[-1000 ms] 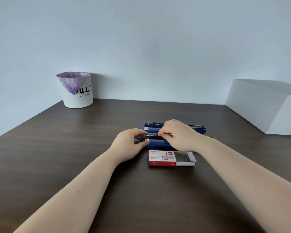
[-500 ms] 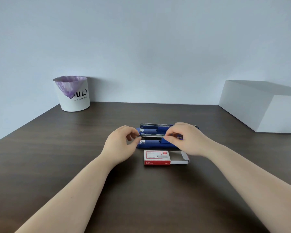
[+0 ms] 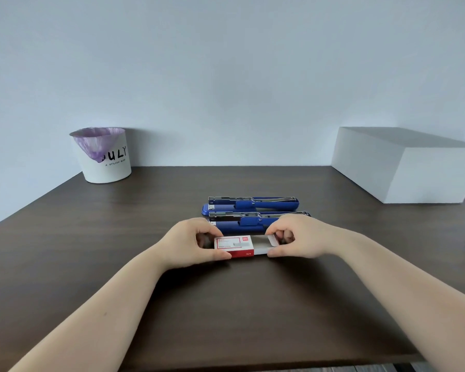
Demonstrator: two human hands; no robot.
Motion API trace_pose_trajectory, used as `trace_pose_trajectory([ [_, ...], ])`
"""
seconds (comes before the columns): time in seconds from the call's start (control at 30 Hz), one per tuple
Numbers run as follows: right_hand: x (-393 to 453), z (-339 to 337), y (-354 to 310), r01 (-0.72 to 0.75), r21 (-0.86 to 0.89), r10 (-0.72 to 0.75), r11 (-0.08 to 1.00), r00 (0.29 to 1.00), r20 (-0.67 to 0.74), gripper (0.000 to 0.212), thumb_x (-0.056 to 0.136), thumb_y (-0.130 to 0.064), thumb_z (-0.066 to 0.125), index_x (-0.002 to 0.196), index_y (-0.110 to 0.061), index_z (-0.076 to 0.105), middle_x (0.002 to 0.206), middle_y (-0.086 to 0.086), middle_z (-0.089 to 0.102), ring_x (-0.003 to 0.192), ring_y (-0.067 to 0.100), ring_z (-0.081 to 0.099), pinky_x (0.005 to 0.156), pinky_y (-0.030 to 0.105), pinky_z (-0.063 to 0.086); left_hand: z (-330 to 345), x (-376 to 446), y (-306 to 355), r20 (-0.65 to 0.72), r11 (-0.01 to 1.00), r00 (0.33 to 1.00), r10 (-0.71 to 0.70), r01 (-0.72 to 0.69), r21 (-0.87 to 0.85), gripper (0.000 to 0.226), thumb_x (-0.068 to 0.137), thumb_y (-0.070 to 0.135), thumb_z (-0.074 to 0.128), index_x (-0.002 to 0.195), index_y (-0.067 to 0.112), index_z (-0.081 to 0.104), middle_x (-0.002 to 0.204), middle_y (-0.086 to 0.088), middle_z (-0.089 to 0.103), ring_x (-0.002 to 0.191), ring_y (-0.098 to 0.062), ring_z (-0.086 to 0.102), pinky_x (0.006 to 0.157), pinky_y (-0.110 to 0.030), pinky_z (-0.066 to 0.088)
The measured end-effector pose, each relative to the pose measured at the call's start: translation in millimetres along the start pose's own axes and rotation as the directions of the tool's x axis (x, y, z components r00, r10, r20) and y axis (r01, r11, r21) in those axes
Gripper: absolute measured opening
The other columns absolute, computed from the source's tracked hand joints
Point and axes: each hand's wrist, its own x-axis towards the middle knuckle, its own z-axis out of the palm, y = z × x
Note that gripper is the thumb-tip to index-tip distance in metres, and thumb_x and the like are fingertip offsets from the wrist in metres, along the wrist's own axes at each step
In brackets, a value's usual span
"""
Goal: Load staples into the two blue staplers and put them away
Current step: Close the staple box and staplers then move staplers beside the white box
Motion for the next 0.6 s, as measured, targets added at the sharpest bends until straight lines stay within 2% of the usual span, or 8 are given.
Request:
trace_pose_trajectory([
  [0.1,4.6,2.9,-1.7,-0.008,0.013,0.008,1.0,1.0,-0.002,0.039,0.079,-0.047,0.067,0.111,-0.024,0.062,0.077,-0.016,0.05,0.067,0.004,0.046,0.059,0.014,0.034,1.0,-1.0,-0.1,0.014,1.0,1.0,-0.008,0.009,-0.019,0.036,0.063,0.039,0.083,0.095,0.025,0.072,0.079,0.013,0.055,0.06,0.005,0.053,0.059,-0.005,0.039],
  [0.23,7.4,6.7,-5.5,-0.037,0.16,0.039,0.986,0.999,-0.004,0.06,0.076,-0.042,0.073,0.13,-0.028,0.051,0.08,-0.016,0.054,0.074,0.003,0.054,0.065,0.014,0.039,1.7,0.2,-0.4,0.022,0.998,0.998,-0.052,0.053,-0.038,0.031,0.062,0.043,0.082,0.088,0.034,0.068,0.07,0.01,0.059,0.055,0.002,0.05,0.055,-0.009,0.041],
  [0.33,9.1,9.0,-8.7,-0.025,0.237,0.032,0.971,0.999,-0.023,0.066,0.073,-0.036,0.078,0.131,-0.03,0.048,0.083,-0.013,0.058,0.073,0.004,0.056,0.066,0.013,0.04,2.1,0.6,-0.5,0.03,0.996,0.997,-0.066,0.068,-0.053,0.032,0.061,0.044,0.082,0.087,0.035,0.067,0.067,0.01,0.059,0.053,0.002,0.05,0.054,-0.009,0.04],
  [0.47,11.3,12.1,-11.3,-0.012,0.324,0.025,0.946,0.999,-0.037,0.058,0.072,-0.029,0.079,0.122,-0.031,0.05,0.088,-0.009,0.064,0.072,0.004,0.059,0.071,0.018,0.047,2.0,0.5,0.2,0.031,0.997,0.997,-0.067,0.068,-0.042,0.033,0.062,0.043,0.082,0.09,0.031,0.068,0.065,0.012,0.059,0.053,0.003,0.051,0.053,-0.009,0.041],
  [0.6,13.5,16.2,-16.0,0.024,0.407,-0.011,0.913,0.999,-0.035,0.038,0.072,-0.02,0.08,0.096,-0.026,0.051,0.088,-0.004,0.064,0.072,0.009,0.058,0.068,0.022,0.05,3.5,1.1,1.6,0.029,0.997,0.997,-0.065,0.067,-0.043,0.038,0.063,0.041,0.082,0.096,0.024,0.071,0.066,0.013,0.062,0.052,0.003,0.052,0.053,-0.007,0.041],
])
